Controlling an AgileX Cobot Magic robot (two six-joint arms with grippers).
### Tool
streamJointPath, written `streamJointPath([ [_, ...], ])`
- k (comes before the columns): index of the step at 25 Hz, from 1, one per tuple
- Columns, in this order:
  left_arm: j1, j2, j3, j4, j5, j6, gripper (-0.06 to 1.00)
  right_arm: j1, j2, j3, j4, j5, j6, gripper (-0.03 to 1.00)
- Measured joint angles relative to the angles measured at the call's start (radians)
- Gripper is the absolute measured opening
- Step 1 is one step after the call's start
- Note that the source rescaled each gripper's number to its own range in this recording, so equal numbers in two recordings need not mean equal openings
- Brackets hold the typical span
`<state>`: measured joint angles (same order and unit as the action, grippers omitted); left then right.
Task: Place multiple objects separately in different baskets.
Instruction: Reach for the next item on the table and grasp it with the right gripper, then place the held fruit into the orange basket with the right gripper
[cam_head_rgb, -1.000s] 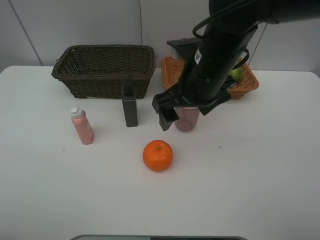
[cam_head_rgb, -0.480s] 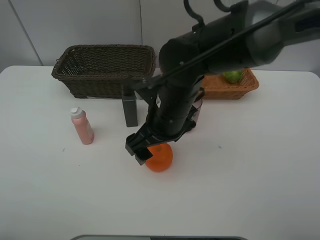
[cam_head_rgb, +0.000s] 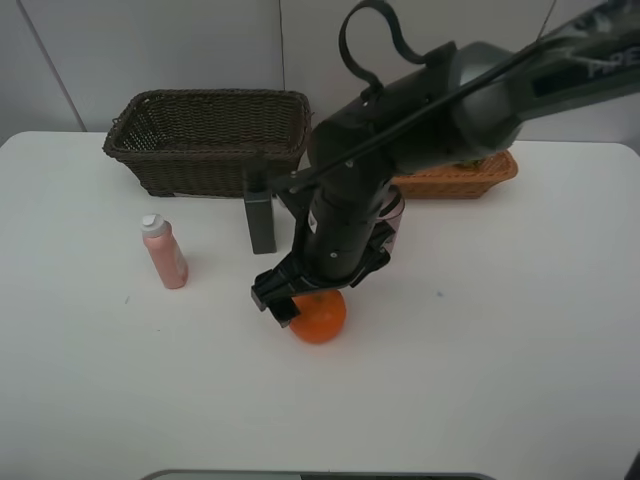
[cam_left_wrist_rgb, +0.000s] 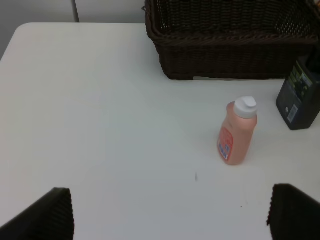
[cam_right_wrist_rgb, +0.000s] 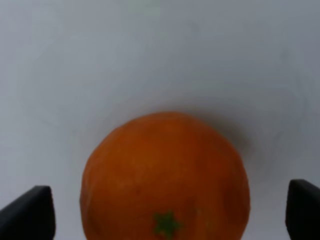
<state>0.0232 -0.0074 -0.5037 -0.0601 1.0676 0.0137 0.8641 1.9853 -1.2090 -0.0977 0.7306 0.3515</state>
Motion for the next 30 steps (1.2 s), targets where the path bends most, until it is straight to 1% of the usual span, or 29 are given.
streamJointPath([
  [6, 0.0, 0.0, 0.0, 0.0, 0.0, 0.0, 1.0, 0.005, 0.034, 0.0, 0.003, -0.027, 0.0, 0.96],
  [14, 0.0, 0.0, 0.0, 0.0, 0.0, 0.0, 1.0, 0.005, 0.064, 0.0, 0.005, -0.033, 0.0, 0.96],
  [15, 0.0, 0.0, 0.0, 0.0, 0.0, 0.0, 1.0, 0.005, 0.064, 0.0, 0.005, -0.033, 0.0, 0.94],
  [17, 0.0, 0.0, 0.0, 0.0, 0.0, 0.0, 1.0, 0.005, 0.064, 0.0, 0.005, -0.033, 0.0, 0.86],
  [19, 0.0, 0.0, 0.0, 0.0, 0.0, 0.0, 1.0, 0.005, 0.064, 0.0, 0.007, -0.031, 0.001, 0.71],
  [30, 0.0, 0.0, 0.0, 0.0, 0.0, 0.0, 1.0, 0.005, 0.064, 0.0, 0.045, -0.03, 0.003, 0.71],
])
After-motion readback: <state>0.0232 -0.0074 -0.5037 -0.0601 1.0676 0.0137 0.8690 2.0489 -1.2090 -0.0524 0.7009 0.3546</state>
